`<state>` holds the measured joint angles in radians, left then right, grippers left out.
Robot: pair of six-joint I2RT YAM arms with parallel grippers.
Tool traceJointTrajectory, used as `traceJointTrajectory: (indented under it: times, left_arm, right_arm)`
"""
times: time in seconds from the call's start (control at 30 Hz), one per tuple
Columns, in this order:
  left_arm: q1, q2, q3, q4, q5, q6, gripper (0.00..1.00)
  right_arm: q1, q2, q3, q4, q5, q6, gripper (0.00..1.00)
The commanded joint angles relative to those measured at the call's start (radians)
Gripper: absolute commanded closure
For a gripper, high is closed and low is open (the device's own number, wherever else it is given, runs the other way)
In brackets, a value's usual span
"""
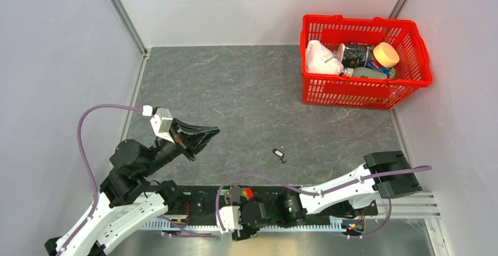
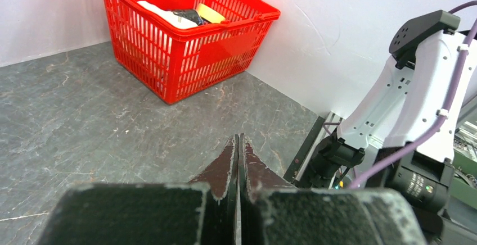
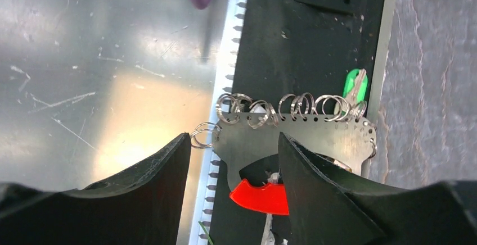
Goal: Put the keys on the keyring
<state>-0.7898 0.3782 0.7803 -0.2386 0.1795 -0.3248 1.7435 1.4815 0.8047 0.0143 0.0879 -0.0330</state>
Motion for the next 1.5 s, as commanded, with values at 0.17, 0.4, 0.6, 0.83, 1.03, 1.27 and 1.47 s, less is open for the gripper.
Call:
traceJointTrajectory:
  times: [0.17,0.4,0.6,0.83,1.03,1.27,1.47]
  left_arm:
    - [-0.003,-0.037,0.022,-0.018,-0.041,-0.026,0.98]
    - [-0.003,-0.066,0.02,-0.03,-0.047,-0.022,0.98]
    - [-0.004,-0.063,0.025,-0.031,-0.047,-0.017,0.98]
    - [-0.002,-0.053,0.028,-0.036,-0.045,-0.016,0.98]
    - [0.0,-0.055,0.028,-0.037,-0.049,-0.016,0.98]
    - [0.0,-0.049,0.028,-0.037,-0.05,-0.015,0.98]
    - [0.001,-0.05,0.028,-0.039,-0.05,-0.013,0.98]
  right_arm:
    - [0.133,0.099,0.098,0.004,0.206,-0.2,0.36]
    - [0.138,0.192,0.161,0.017,0.263,-0.21,0.45]
    - [0.138,0.208,0.17,-0.007,0.241,-0.214,0.53]
    - [0.138,0.213,0.163,-0.013,0.246,-0.196,0.52]
    - [0.138,0.247,0.161,0.016,0.227,-0.185,0.53]
    - [0.135,0.264,0.156,0.034,0.226,-0.179,0.54]
    - [0.124,0.27,0.159,0.031,0.226,-0.167,0.71]
